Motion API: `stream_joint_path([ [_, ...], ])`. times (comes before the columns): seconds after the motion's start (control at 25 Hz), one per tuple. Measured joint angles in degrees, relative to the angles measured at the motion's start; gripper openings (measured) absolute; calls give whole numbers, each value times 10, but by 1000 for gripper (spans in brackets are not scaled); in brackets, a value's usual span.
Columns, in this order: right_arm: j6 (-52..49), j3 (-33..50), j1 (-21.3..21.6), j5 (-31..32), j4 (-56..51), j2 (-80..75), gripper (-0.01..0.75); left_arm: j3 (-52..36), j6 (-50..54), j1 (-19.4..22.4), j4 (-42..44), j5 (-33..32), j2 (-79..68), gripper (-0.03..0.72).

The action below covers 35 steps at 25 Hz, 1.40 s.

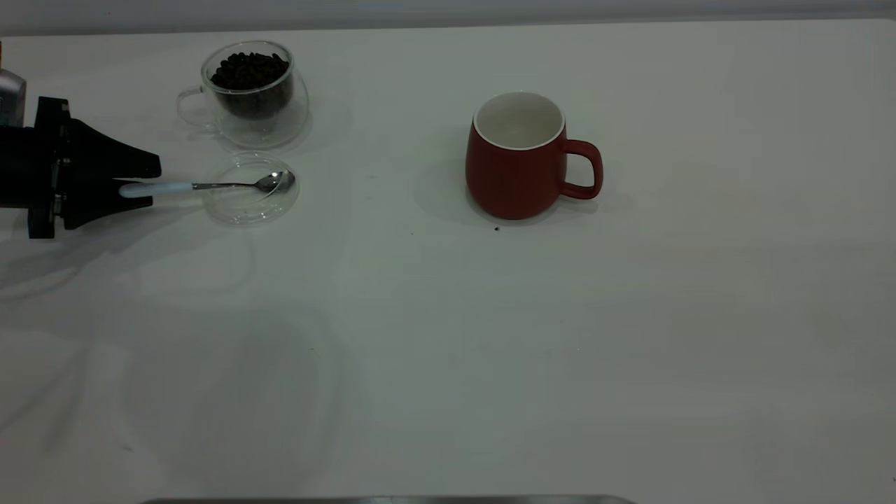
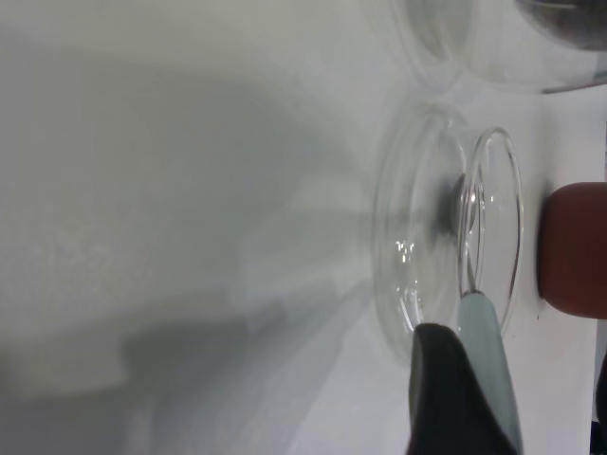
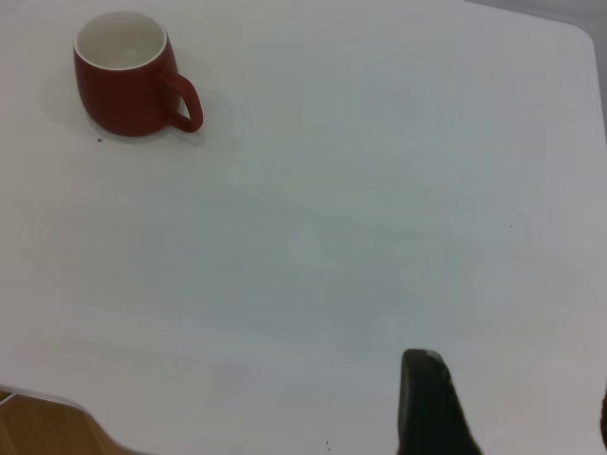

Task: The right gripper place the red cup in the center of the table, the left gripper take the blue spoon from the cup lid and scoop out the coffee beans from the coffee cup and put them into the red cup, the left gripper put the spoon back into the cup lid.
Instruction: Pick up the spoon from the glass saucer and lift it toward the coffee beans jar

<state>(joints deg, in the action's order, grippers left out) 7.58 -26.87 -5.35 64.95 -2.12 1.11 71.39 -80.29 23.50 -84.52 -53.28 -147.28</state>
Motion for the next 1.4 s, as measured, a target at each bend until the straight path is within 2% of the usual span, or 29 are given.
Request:
stream_joint_path([
  [0.16, 0, 0, 0, 0, 0, 0, 459, 0, 0, -2, 0, -2, 0, 365],
  [0.4, 0, 0, 0, 0, 0, 0, 459, 0, -1, -2, 0, -14, 0, 190],
  [0.52, 0, 0, 0, 0, 0, 0, 459, 0, -1, -2, 0, -22, 0, 144],
  [1.24, 0, 0, 0, 0, 0, 0, 459, 0, 27, 0, 1, -53, 0, 124],
  [1.4, 0, 0, 0, 0, 0, 0, 459, 0, 53, 16, 14, -57, 0, 124],
])
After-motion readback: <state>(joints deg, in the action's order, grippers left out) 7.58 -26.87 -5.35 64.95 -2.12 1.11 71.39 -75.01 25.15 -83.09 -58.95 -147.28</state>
